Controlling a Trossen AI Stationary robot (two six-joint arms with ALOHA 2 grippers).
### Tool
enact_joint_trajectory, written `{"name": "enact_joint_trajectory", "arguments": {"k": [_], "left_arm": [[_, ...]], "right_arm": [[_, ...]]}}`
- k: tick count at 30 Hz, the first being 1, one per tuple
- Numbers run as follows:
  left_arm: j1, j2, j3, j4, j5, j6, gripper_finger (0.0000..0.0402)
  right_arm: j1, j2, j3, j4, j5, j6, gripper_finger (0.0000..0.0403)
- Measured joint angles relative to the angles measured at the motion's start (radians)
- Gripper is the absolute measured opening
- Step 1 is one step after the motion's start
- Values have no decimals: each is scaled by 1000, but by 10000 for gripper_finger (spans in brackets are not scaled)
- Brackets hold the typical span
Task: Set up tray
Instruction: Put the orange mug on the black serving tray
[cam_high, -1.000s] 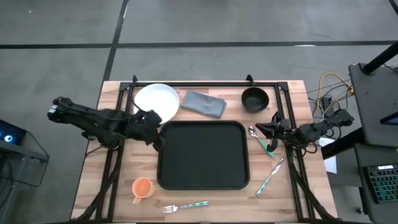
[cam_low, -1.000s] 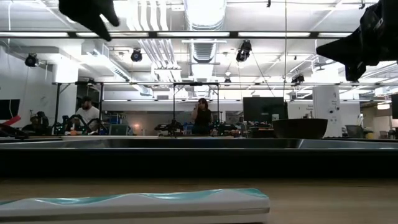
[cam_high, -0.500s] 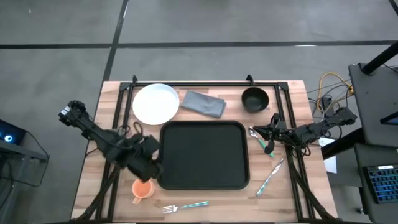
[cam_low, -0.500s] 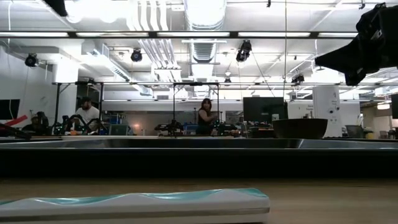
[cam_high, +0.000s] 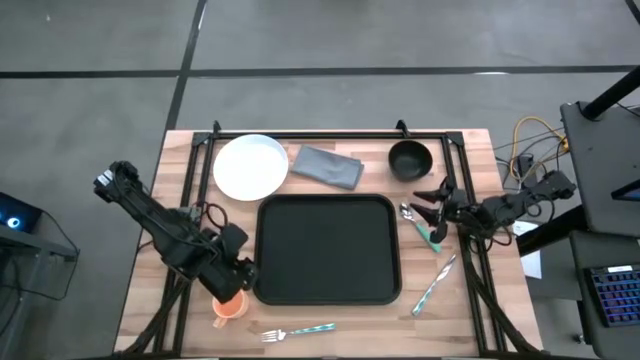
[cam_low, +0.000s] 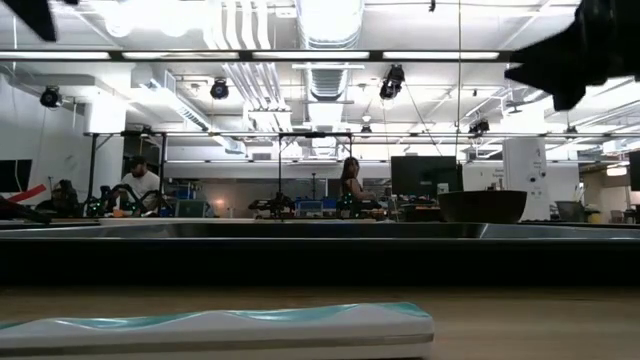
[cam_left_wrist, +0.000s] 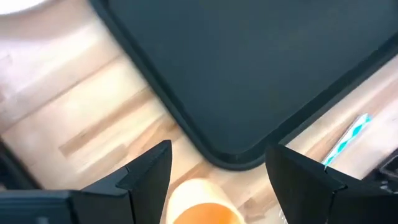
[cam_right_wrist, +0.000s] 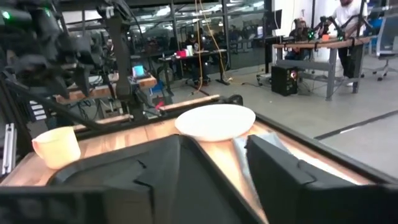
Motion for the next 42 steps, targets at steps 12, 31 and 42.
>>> {"name": "enact_joint_trajectory", "arguments": {"k": [12,31,42], "left_arm": [[-205,10,-104,62,32,-15,228],[-223,19,-273,257,227,-44,228],[-223,65,-256,259,384,-335,228]], "right_arm": [[0,180,219,-287,2,50,272],[0,319,279,-341,1,107,316],[0,317,279,-344,3,80,316]]}}
